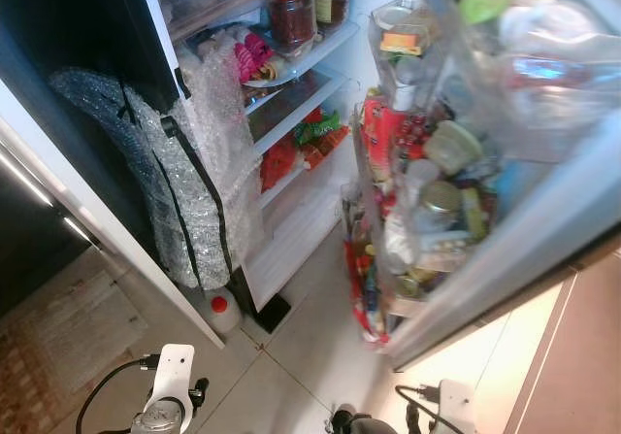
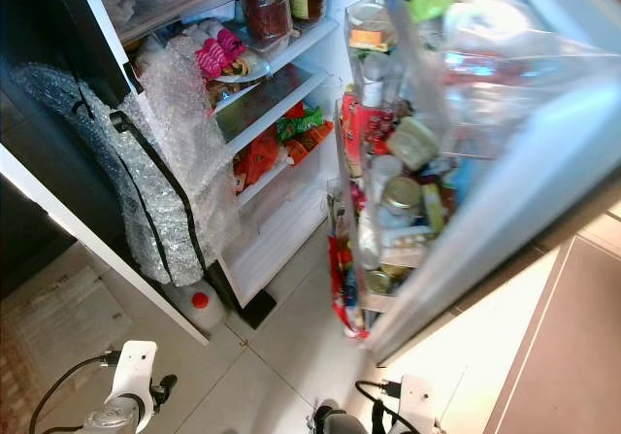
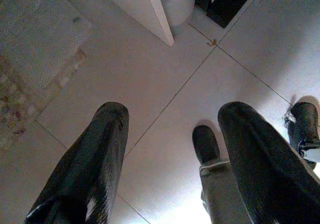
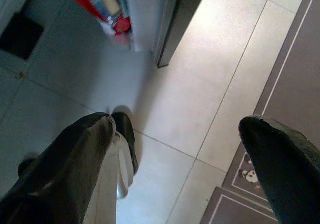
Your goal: Restocking fridge
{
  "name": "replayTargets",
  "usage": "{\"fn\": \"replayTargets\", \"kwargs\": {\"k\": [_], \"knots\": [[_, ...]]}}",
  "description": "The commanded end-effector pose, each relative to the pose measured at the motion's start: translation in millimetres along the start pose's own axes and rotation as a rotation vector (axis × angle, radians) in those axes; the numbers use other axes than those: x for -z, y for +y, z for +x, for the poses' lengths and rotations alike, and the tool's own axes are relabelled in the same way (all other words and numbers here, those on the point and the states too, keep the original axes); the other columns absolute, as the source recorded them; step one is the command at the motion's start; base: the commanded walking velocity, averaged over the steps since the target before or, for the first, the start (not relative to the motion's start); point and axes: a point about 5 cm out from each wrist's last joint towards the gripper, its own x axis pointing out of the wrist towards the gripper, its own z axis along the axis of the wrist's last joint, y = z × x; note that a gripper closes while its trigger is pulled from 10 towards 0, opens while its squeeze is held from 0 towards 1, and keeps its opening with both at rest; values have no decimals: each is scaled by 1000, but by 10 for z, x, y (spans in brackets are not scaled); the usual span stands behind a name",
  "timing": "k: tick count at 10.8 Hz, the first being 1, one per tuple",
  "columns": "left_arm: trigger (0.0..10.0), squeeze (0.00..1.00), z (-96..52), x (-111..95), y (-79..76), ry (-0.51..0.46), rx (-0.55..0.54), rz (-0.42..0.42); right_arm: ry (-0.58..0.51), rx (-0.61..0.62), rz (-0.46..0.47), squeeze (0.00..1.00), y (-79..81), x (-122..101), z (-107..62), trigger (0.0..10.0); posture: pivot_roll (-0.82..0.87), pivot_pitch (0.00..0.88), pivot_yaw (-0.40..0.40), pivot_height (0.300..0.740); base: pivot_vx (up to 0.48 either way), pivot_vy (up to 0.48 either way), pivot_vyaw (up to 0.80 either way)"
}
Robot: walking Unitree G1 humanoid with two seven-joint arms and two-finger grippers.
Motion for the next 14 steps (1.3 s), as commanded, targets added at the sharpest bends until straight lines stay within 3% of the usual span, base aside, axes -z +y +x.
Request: {"fn": "replayTargets", "kwargs": {"k": [1, 4, 8, 12, 13, 14], "knots": [[10000, 0, -25, 126, -4, 50, 0, 14, 23, 13, 25, 0, -18, 87, -27, 10000, -170, 179, -7, 740, 0, 0, 0], [10000, 0, -28, 141, 18, 56, -9, 8, 57, 33, 15, 0, -29, 113, -25, 10000, -164, 187, -8, 740, 0, 0, 0], [10000, 0, -33, 161, 33, 66, -11, 9, 77, 142, 72, 0, -68, 149, -39, 10000, -170, 192, -8, 740, 0, 0, 0], [10000, 0, 9, -149, -228, -29, 5, 15, 57, 302, 96, 0, -112, 155, -68, 10000, -175, 195, -3, 740, 0, 0, 0], [10000, 0, -5, -281, -373, -59, 8, 14, 7, 427, 82, 0, -910, 28, -97, 10000, -177, 195, -2, 740, 0, 0, 0], [10000, 0, -64, -488, -624, -91, 12, 11, -25, 481, 94, 0, -1322, -81, -163, 10000, -178, 195, 0, 740, 0, 0, 0]]}}
